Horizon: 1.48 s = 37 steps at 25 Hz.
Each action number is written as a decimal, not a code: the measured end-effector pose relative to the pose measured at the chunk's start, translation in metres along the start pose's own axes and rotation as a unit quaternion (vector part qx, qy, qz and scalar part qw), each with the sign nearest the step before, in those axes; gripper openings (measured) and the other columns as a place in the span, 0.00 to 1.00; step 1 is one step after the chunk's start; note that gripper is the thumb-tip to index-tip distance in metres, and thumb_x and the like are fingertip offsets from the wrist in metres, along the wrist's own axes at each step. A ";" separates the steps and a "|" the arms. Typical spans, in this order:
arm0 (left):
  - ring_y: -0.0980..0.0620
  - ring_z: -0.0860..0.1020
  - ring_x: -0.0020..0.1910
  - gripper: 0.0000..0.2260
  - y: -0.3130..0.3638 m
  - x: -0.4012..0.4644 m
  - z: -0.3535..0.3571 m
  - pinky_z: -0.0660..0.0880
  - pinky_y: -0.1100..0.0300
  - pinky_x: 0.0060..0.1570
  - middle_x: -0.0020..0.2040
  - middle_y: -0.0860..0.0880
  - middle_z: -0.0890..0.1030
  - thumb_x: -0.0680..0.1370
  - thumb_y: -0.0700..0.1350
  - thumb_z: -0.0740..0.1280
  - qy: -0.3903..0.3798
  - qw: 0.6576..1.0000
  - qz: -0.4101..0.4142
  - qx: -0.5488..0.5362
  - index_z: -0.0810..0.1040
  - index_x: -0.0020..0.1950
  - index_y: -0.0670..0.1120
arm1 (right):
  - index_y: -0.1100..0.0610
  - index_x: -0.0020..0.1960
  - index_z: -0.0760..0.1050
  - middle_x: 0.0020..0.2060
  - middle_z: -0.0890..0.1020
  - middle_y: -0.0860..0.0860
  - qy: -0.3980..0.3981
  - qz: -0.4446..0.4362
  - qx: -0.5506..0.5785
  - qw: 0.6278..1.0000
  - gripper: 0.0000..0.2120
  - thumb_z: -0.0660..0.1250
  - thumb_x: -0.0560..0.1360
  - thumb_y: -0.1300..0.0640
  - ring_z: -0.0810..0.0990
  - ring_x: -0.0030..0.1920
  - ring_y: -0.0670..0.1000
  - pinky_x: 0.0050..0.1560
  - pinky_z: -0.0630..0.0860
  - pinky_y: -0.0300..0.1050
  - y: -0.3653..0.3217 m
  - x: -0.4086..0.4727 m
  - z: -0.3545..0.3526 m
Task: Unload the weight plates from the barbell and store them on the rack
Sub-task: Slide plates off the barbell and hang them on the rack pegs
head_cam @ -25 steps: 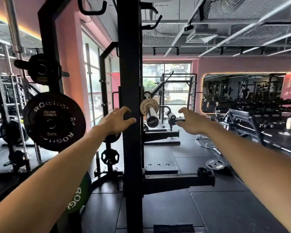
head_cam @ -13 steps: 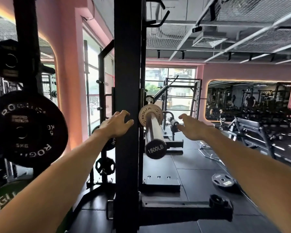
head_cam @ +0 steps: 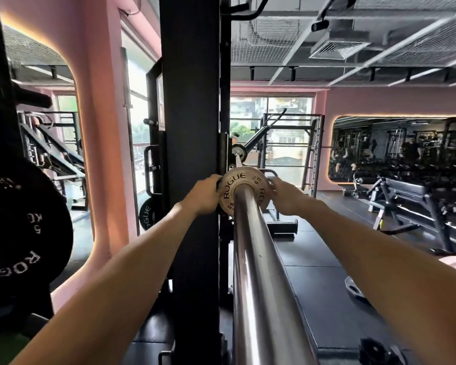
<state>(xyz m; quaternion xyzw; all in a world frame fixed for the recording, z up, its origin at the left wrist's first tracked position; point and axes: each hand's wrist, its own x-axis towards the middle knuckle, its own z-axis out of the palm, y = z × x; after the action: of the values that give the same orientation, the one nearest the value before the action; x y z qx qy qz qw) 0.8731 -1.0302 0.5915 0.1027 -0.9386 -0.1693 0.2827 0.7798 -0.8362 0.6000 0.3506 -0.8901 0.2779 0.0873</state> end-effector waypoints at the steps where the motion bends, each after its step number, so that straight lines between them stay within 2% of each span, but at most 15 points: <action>1: 0.40 0.76 0.60 0.15 0.001 0.004 0.002 0.73 0.52 0.56 0.61 0.41 0.79 0.82 0.47 0.60 0.014 1.000 -0.002 -0.008 0.74 0.65 0.40 | 0.59 0.67 0.68 0.58 0.78 0.61 0.014 0.003 0.021 1.000 0.18 0.59 0.79 0.55 0.78 0.55 0.62 0.48 0.70 0.46 -0.002 0.004 0.002; 4: 0.43 0.78 0.55 0.10 0.003 0.006 0.002 0.74 0.54 0.52 0.56 0.42 0.81 0.79 0.44 0.66 0.048 0.998 -0.031 -0.038 0.78 0.58 0.41 | 0.60 0.61 0.71 0.55 0.80 0.61 0.035 0.019 0.054 0.998 0.14 0.61 0.79 0.54 0.79 0.53 0.61 0.54 0.75 0.52 -0.003 0.004 0.003; 6: 0.45 0.79 0.53 0.09 0.002 0.000 -0.002 0.75 0.56 0.50 0.53 0.43 0.82 0.78 0.44 0.68 0.051 0.997 -0.036 -0.044 0.80 0.55 0.42 | 0.60 0.58 0.72 0.52 0.81 0.60 0.041 0.019 0.048 0.998 0.13 0.61 0.79 0.53 0.80 0.51 0.61 0.54 0.76 0.55 -0.004 -0.004 0.000; 11: 0.45 0.80 0.50 0.07 0.017 -0.037 -0.017 0.71 0.59 0.45 0.50 0.44 0.83 0.77 0.43 0.68 0.056 0.998 -0.031 -0.017 0.81 0.52 0.43 | 0.59 0.58 0.76 0.50 0.83 0.60 0.041 0.001 0.058 0.998 0.14 0.61 0.80 0.51 0.82 0.49 0.62 0.55 0.77 0.55 -0.017 -0.048 -0.016; 16: 0.45 0.80 0.49 0.06 0.047 -0.105 -0.047 0.75 0.55 0.48 0.47 0.45 0.84 0.75 0.40 0.68 0.070 0.997 -0.034 -0.021 0.82 0.50 0.45 | 0.57 0.57 0.77 0.48 0.83 0.57 0.042 -0.012 0.063 0.997 0.11 0.62 0.80 0.52 0.82 0.47 0.61 0.51 0.78 0.52 -0.037 -0.126 -0.034; 20: 0.47 0.79 0.48 0.07 0.079 -0.184 -0.077 0.75 0.56 0.47 0.47 0.47 0.84 0.75 0.39 0.68 0.088 0.995 -0.027 -0.028 0.83 0.51 0.47 | 0.53 0.52 0.76 0.34 0.80 0.47 0.052 -0.025 0.074 0.996 0.08 0.61 0.80 0.51 0.82 0.32 0.53 0.43 0.78 0.49 -0.057 -0.207 -0.052; 21: 0.47 0.80 0.48 0.06 0.088 -0.205 -0.085 0.75 0.56 0.47 0.47 0.47 0.84 0.75 0.40 0.68 0.092 0.995 -0.023 -0.030 0.82 0.50 0.47 | 0.53 0.52 0.76 0.33 0.80 0.46 0.054 -0.029 0.078 0.995 0.07 0.62 0.80 0.51 0.82 0.30 0.52 0.41 0.78 0.48 -0.063 -0.229 -0.057; 26: 0.45 0.80 0.47 0.05 0.127 -0.295 -0.123 0.78 0.50 0.50 0.46 0.45 0.84 0.76 0.40 0.67 0.090 0.995 -0.010 -0.036 0.81 0.49 0.45 | 0.59 0.53 0.76 0.36 0.80 0.51 0.062 -0.044 0.110 0.991 0.09 0.63 0.79 0.54 0.82 0.32 0.57 0.41 0.79 0.52 -0.087 -0.323 -0.079; 30: 0.46 0.79 0.49 0.07 0.145 -0.350 -0.159 0.78 0.52 0.50 0.49 0.45 0.83 0.76 0.37 0.66 0.094 0.995 -0.011 -0.034 0.80 0.52 0.44 | 0.60 0.52 0.74 0.41 0.80 0.54 0.041 -0.043 0.121 0.991 0.09 0.64 0.79 0.54 0.80 0.30 0.56 0.33 0.73 0.43 -0.118 -0.380 -0.096; 31: 0.47 0.78 0.48 0.07 0.145 -0.359 -0.170 0.77 0.54 0.48 0.50 0.44 0.83 0.77 0.38 0.66 0.097 0.995 -0.015 -0.030 0.80 0.53 0.44 | 0.59 0.52 0.74 0.43 0.81 0.55 0.033 -0.044 0.122 0.991 0.08 0.64 0.79 0.54 0.80 0.30 0.55 0.33 0.72 0.43 -0.129 -0.390 -0.098; 34: 0.50 0.75 0.45 0.09 0.138 -0.384 -0.204 0.72 0.58 0.45 0.52 0.44 0.82 0.76 0.37 0.66 0.100 0.995 -0.026 -0.009 0.80 0.55 0.44 | 0.59 0.54 0.74 0.46 0.82 0.57 0.021 -0.057 0.130 0.990 0.11 0.65 0.78 0.52 0.79 0.30 0.54 0.39 0.75 0.51 -0.164 -0.411 -0.101; 37: 0.50 0.74 0.45 0.10 0.120 -0.408 -0.241 0.70 0.59 0.45 0.52 0.43 0.82 0.76 0.37 0.66 0.104 0.994 -0.034 0.005 0.80 0.56 0.44 | 0.60 0.54 0.74 0.47 0.81 0.57 0.017 -0.073 0.154 0.985 0.11 0.65 0.78 0.53 0.78 0.26 0.48 0.31 0.74 0.42 -0.204 -0.425 -0.096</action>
<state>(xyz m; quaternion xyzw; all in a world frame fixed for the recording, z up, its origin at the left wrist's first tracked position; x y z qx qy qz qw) 1.3325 -0.8648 0.6228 0.1528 -0.9010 -0.1627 0.3719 1.2274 -0.6608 0.6193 0.4193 -0.8070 0.4105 0.0671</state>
